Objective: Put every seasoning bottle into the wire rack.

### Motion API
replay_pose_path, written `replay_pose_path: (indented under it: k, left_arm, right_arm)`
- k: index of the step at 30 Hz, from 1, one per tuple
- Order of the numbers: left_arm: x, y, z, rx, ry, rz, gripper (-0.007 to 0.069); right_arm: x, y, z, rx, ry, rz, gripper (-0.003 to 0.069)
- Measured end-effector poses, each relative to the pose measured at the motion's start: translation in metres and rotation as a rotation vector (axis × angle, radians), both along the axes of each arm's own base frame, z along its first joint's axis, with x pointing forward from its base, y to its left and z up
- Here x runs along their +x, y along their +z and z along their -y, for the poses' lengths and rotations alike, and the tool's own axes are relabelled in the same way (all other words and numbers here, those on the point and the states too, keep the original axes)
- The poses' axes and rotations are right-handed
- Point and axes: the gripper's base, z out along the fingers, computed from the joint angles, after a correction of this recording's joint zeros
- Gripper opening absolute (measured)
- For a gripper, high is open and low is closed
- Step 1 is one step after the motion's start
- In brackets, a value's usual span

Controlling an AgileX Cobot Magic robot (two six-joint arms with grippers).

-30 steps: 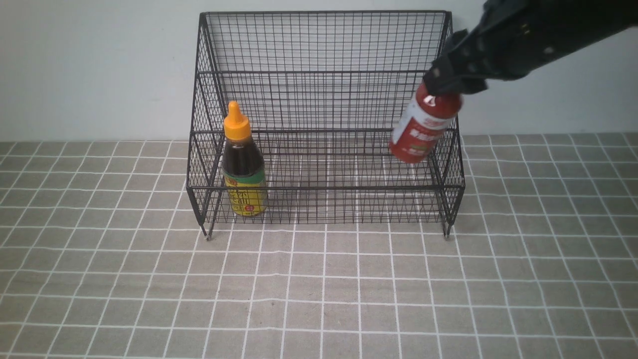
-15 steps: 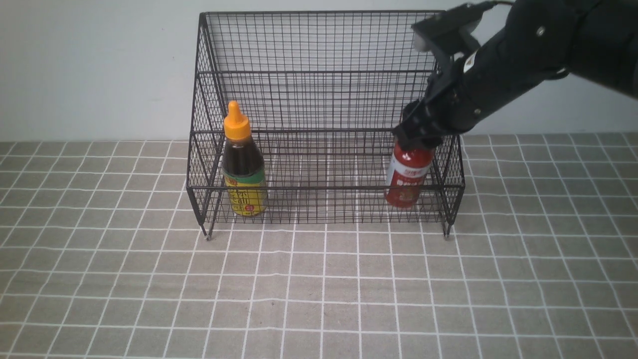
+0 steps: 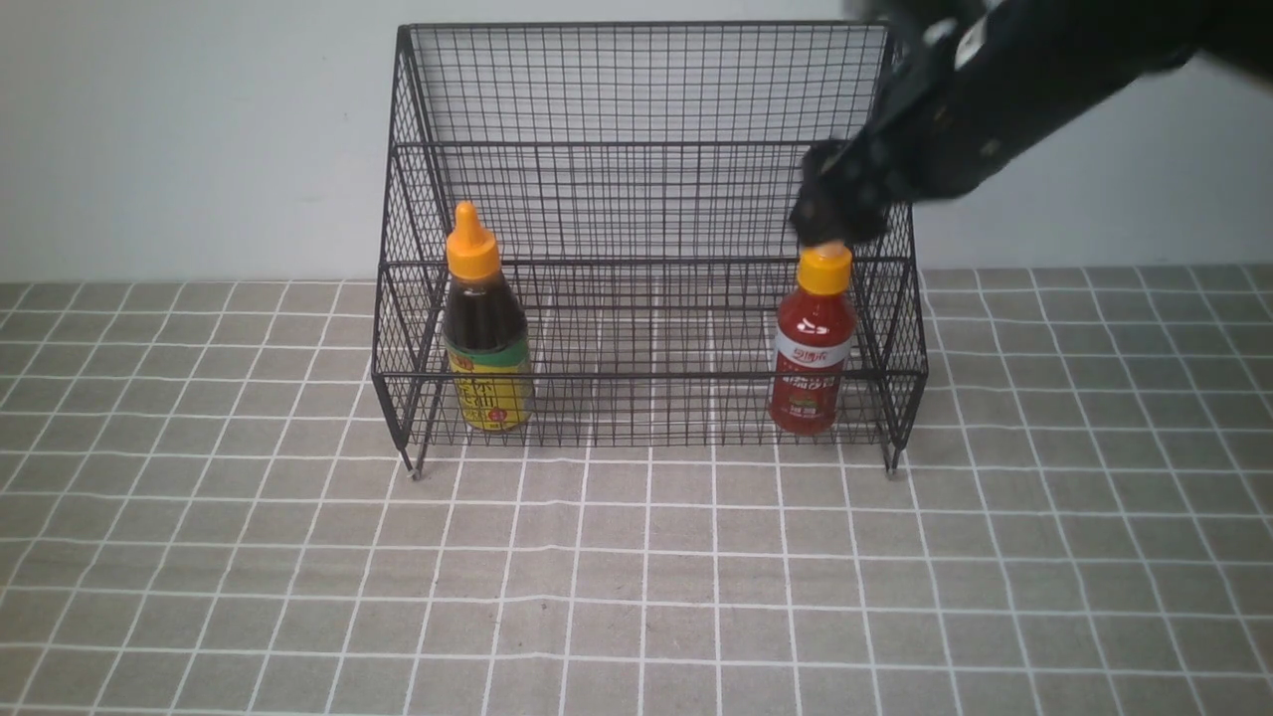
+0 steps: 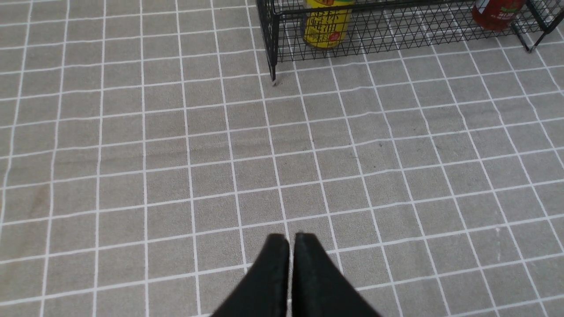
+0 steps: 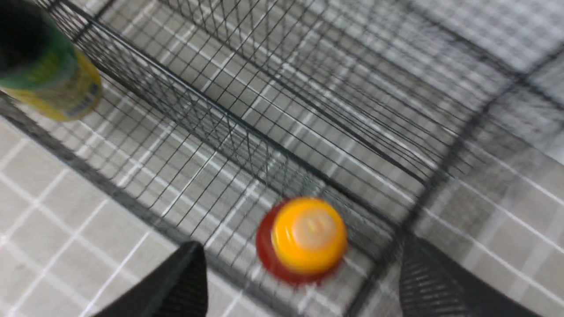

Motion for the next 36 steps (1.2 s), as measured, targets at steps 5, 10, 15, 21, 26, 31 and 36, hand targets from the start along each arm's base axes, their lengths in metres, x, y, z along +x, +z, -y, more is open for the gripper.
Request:
replay_pose_path:
  k: [5, 10, 15, 21, 26, 31, 36]
  left_arm:
    - [0.004, 0.006, 0.001, -0.011, 0.001, 0.076, -0.0007]
    - [0.012, 0.009, 0.004, -0.040, -0.008, 0.183, -0.0007]
    - [0.025, -0.002, 0.009, -0.063, -0.021, 0.258, -0.0007]
    - [0.034, -0.017, 0.013, -0.083, -0.032, 0.283, -0.0007]
    - [0.040, -0.030, 0.016, -0.095, -0.039, 0.311, -0.0007]
    - [0.043, -0.031, 0.018, -0.106, -0.043, 0.349, -0.0007]
    - [0.044, -0.031, 0.018, -0.109, -0.044, 0.359, -0.0007]
  right_arm:
    - [-0.049, 0.082, 0.030, 0.023, -0.106, 0.143, 0.0295]
    - [-0.115, 0.137, 0.065, 0.118, -0.219, 0.297, 0.0076]
    - [-0.193, 0.151, 0.099, 0.185, -0.252, 0.375, -0.0009]
    - [-0.275, 0.115, 0.134, 0.249, -0.270, 0.430, -0.0013]
    - [-0.325, 0.042, 0.153, 0.379, -0.240, 0.652, -0.0013]
    - [-0.346, -0.018, 0.158, 0.526, -0.202, 0.870, -0.0013]
    - [-0.338, -0.060, 0.153, 0.582, -0.172, 0.950, -0.0013]
